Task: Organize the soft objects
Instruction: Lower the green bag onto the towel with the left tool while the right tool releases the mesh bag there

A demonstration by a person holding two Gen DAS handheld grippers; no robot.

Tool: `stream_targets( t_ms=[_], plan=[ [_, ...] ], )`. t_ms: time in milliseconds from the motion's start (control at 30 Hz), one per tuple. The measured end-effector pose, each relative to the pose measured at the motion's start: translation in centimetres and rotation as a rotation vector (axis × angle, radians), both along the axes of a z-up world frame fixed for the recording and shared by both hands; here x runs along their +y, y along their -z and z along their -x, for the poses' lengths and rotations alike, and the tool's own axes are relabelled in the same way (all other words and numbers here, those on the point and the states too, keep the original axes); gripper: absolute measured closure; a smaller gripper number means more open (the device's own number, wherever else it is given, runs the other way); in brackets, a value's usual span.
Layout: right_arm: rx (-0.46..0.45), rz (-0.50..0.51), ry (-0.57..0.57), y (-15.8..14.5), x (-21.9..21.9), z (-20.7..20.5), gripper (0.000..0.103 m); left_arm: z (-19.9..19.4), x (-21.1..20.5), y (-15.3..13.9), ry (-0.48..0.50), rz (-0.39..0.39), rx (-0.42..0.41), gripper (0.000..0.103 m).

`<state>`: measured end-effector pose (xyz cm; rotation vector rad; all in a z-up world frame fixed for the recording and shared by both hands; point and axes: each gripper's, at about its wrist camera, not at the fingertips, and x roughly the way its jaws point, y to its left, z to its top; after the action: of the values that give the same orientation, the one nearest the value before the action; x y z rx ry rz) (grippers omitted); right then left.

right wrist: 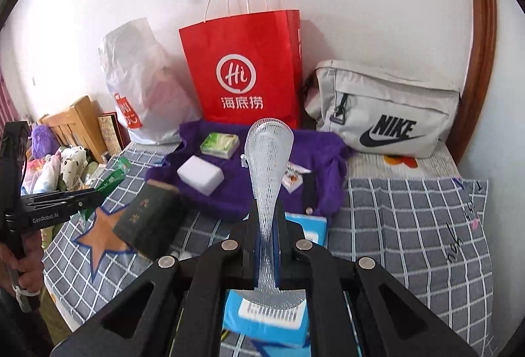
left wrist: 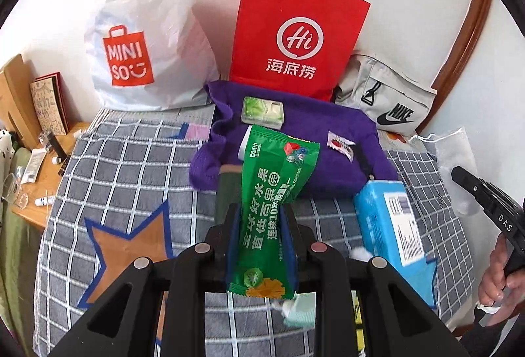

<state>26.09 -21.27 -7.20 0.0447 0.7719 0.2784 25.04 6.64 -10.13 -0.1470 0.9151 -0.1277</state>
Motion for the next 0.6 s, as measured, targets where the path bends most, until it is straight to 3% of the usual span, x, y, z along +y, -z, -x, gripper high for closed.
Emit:
stream_targets(
  t_ms=[600],
  plan=[
    [0.034,-0.02,0.029,0.9,-0.5,-8.4,0.097,-7.6,-0.4,-0.5,-0.018,0.031,-0.002,0.08]
  ],
)
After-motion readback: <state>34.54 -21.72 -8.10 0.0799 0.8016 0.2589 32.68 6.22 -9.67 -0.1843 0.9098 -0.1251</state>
